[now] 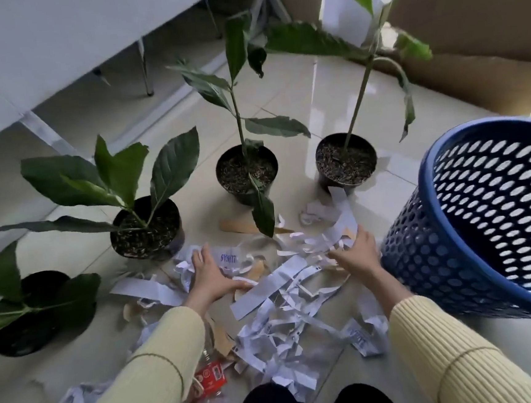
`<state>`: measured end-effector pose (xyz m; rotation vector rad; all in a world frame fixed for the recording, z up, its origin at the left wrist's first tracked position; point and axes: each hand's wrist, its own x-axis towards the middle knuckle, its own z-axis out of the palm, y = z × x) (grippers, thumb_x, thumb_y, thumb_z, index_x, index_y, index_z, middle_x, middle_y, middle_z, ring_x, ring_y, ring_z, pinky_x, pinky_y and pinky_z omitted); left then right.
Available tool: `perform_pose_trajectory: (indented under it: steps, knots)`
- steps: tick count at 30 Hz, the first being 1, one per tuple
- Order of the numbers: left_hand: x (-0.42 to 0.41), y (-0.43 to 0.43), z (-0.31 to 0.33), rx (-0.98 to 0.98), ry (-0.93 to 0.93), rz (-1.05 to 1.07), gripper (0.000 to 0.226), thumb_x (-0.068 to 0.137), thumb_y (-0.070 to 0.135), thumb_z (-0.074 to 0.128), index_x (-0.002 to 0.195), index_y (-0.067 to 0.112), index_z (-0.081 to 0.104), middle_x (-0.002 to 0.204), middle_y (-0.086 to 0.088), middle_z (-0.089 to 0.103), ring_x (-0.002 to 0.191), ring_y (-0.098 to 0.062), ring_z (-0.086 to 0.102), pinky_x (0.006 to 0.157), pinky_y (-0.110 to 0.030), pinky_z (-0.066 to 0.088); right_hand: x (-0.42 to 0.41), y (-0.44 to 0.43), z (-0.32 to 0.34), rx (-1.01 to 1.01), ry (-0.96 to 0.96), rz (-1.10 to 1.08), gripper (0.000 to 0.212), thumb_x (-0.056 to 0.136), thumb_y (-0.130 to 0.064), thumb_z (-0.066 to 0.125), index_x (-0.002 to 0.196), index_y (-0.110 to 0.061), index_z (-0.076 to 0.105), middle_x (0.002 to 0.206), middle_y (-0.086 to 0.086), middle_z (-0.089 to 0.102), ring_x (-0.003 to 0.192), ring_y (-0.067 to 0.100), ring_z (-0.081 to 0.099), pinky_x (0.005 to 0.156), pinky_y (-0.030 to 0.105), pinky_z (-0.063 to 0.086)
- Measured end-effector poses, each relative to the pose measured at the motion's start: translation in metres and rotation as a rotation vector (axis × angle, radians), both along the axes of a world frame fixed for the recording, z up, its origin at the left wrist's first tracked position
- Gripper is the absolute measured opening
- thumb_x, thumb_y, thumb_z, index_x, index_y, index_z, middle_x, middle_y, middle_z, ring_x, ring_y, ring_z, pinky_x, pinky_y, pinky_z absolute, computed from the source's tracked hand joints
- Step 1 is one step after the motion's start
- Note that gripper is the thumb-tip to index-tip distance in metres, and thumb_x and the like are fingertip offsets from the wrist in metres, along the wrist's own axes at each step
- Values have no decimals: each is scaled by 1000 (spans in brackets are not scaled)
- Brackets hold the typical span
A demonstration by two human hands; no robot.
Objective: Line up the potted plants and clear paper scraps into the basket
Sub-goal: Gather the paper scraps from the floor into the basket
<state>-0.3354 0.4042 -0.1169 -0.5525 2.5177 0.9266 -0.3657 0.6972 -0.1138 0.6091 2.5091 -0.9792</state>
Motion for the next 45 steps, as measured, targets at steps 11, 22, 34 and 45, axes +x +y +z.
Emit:
perform_pose_trajectory:
  steps: [11,22,34,45]
  knots:
    - [-20,24,-66,-13,-278,-170,145,28,69,82,146,24,11,149,3,-14,141,-35,20,111,-45,29,-19,9,-82,-8,-189,-74,76,78,-59,58,145,-37,29,153,9,8,142,35,18,116,47,24]
    - [2,90,-76,-46,-168,-298,118,52,50,86,143,17,20,145,-6,3,134,-40,26,109,-43,35,8,-49,-87,-197,-144,-100,77,77,-52,61,144,-27,33,139,10,19,129,40,33,108,45,38]
    - [11,111,-71,151,-5,-266,51,59,17,81,106,14,63,105,-5,53,95,-21,58,81,-28,50,39,-70,-79,-564,-120,-111,29,90,-25,59,117,-14,59,110,7,66,94,17,60,74,24,45]
    - [15,122,-10,208,70,-241,30,71,19,77,97,15,64,95,-4,61,93,-24,63,82,-32,52,44,-61,-25,-633,-39,-125,20,95,-22,50,110,-13,60,100,4,63,84,12,59,63,20,44]
